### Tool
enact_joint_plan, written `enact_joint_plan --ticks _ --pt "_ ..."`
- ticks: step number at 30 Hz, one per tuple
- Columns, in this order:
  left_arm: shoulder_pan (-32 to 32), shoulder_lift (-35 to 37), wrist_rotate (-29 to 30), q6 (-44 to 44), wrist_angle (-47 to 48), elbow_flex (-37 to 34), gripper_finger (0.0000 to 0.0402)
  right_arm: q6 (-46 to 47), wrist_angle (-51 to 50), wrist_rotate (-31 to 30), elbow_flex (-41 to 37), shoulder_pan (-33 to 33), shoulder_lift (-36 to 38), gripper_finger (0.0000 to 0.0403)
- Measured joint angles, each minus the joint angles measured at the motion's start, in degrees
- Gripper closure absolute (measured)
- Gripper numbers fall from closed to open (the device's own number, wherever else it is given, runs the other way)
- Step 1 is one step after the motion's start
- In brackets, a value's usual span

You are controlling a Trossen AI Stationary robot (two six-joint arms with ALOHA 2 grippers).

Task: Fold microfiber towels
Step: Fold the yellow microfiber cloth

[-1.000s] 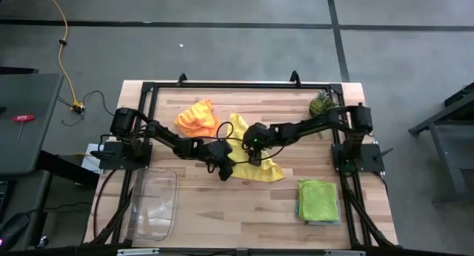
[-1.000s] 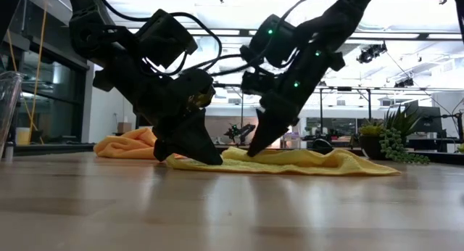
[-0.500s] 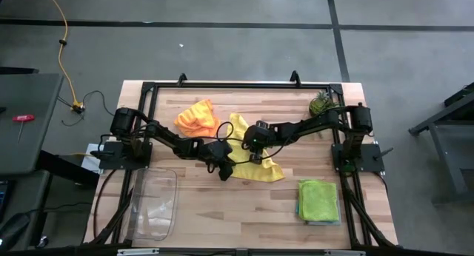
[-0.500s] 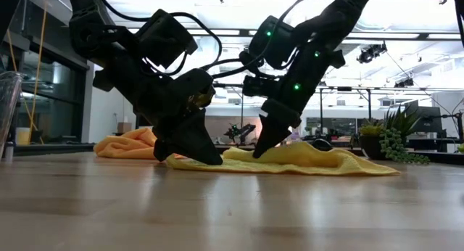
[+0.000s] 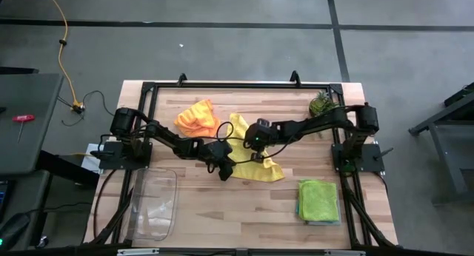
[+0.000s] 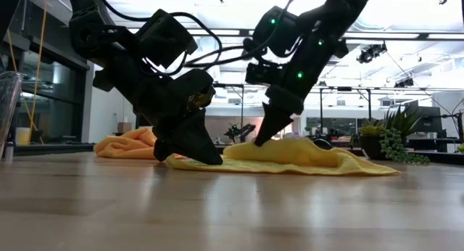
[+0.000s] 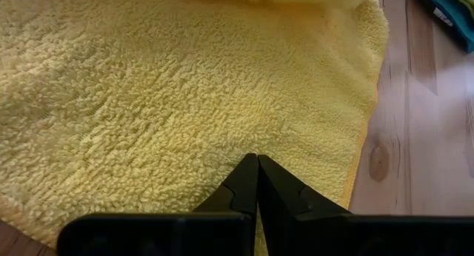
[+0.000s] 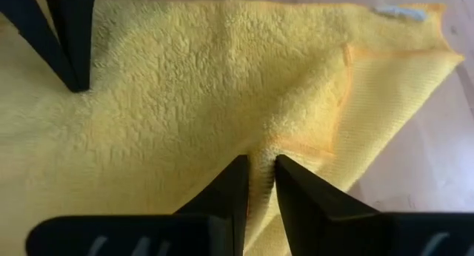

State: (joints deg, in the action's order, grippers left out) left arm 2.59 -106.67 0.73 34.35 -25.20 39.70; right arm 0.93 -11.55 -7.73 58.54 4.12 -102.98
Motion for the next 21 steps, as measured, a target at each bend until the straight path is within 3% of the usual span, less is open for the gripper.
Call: enact_joint_plan --ticks 16,21 --pt "0.0 0.0 0.12 -0.02 -0.1 0.0 0.0402 -2.58 -6.83 -0.89 0.0 3.58 4.21 0.0343" --pt "0.0 0.0 0.13 -0.02 -0.05 0.0 0.0402 -3.94 -11.47 -3.73 0.0 5.71 4.39 0.0343"
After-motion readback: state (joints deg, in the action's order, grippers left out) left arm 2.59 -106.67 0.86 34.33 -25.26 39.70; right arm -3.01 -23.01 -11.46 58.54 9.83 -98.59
